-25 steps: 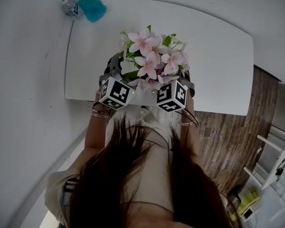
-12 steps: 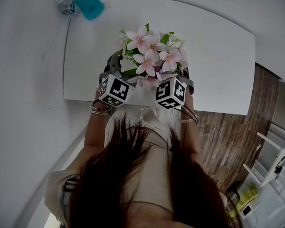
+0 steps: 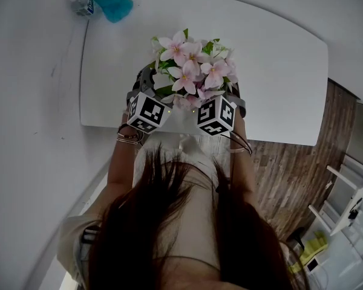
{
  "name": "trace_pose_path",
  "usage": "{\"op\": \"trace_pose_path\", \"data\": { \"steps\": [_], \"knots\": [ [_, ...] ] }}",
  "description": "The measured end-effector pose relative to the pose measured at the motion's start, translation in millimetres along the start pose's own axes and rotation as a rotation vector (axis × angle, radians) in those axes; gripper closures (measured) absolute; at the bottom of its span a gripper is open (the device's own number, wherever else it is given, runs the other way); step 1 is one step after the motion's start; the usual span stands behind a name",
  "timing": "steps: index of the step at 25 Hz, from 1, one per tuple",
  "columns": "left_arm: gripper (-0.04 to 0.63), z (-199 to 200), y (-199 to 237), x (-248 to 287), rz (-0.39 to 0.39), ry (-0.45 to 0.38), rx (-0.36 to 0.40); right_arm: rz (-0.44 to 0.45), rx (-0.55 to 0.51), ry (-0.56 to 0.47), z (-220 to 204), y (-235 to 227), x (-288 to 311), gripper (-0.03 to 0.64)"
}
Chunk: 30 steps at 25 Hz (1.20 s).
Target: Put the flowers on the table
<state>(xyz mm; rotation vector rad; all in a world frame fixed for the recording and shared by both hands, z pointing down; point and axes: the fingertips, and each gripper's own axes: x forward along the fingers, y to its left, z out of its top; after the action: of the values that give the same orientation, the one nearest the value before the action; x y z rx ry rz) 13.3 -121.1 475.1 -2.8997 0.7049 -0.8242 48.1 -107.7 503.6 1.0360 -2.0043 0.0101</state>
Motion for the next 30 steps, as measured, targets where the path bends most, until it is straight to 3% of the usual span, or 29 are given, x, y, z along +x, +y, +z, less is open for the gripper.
{"op": "trace_pose_path", "data": {
  "steps": [30],
  "knots": [
    [0.167,-43.4,13.2,19.9,-0.022,0.058,-0.057,0.067,0.021,0.034,-13.4,13.3,45.2,0.244]
  ]
}}
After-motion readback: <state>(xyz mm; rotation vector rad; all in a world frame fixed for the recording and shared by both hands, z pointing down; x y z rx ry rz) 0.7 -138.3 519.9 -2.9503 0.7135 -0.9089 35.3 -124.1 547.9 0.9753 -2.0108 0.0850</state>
